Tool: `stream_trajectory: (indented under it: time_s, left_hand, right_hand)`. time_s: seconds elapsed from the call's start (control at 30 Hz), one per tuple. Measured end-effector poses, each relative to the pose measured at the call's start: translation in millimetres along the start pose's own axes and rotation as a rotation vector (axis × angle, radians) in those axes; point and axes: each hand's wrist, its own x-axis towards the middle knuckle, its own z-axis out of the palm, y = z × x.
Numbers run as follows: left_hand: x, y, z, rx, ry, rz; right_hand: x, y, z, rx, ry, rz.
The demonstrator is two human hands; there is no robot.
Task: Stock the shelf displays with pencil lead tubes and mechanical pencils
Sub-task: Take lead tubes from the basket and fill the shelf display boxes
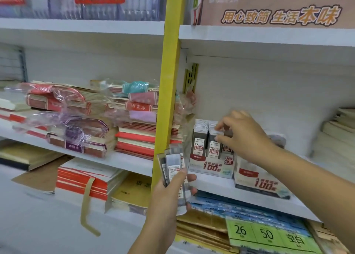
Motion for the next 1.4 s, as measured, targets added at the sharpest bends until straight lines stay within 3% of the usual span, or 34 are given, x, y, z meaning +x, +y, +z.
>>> stream_trajectory:
  time_s: [0.17, 0.27, 0.37, 0.5, 0.67, 0.8, 1.0, 1.07, 1.27, 1.4]
  left_hand:
    - [-7.9, -1.9, 5.6, 0.031, -0.104, -0.029]
    - [-15.1, -3.2, 8.1, 0.065, -0.208, -0.036]
    - [-22.4, -6.1, 12.4, 0.105, -0.317, -0.053]
    - [-30.8, -14.7, 17.3, 0.180, -0.417, -0.102]
    - [-37.4, -24.9, 18.8, 0.246, -0.423, -0.127]
    - [-35.8, -32.1, 17.9, 0.215, -0.392, -0.146]
    - [-29.2, -37.9, 22.2, 0.157, -0.281, -0.120]
    - [-27.5, -41.5, 23.8, 0.206, -0.222, -0.079]
    - [-26.0, -42.0, 27.5, 0.323, -0.201, 0.046]
    - [-27.2, -36.4, 30.3, 0.275, -0.197, 0.069]
  right_hand:
    - [-19.9, -3.0, 0.7, -0.029, 0.096, 0.007]
    - [-50.0, -15.8, -5.1, 0.332, 0.123, 0.056]
    - [-82.3, -31.4, -4.8, 0.717, -0.082, 0.150]
    - [-112.0, -25.5, 5.3, 0.970, -0.068, 0.272]
    - [-141.3, -3.3, 12.5, 1.230, -0.038, 0.457]
    - [-156.5, 12.8, 12.7, 1.275, -0.068, 0.487]
    - [-177.2, 29.0, 10.0, 1.378, 0.063, 0.634]
    - [-183.8, 30.0, 9.0, 1.346, 0.007, 0.637]
    - [-184.8, 15.5, 3.1, 0.922, -0.312, 0.429]
    - [-174.0, -1.1, 6.7, 0.932, -0.405, 0.305]
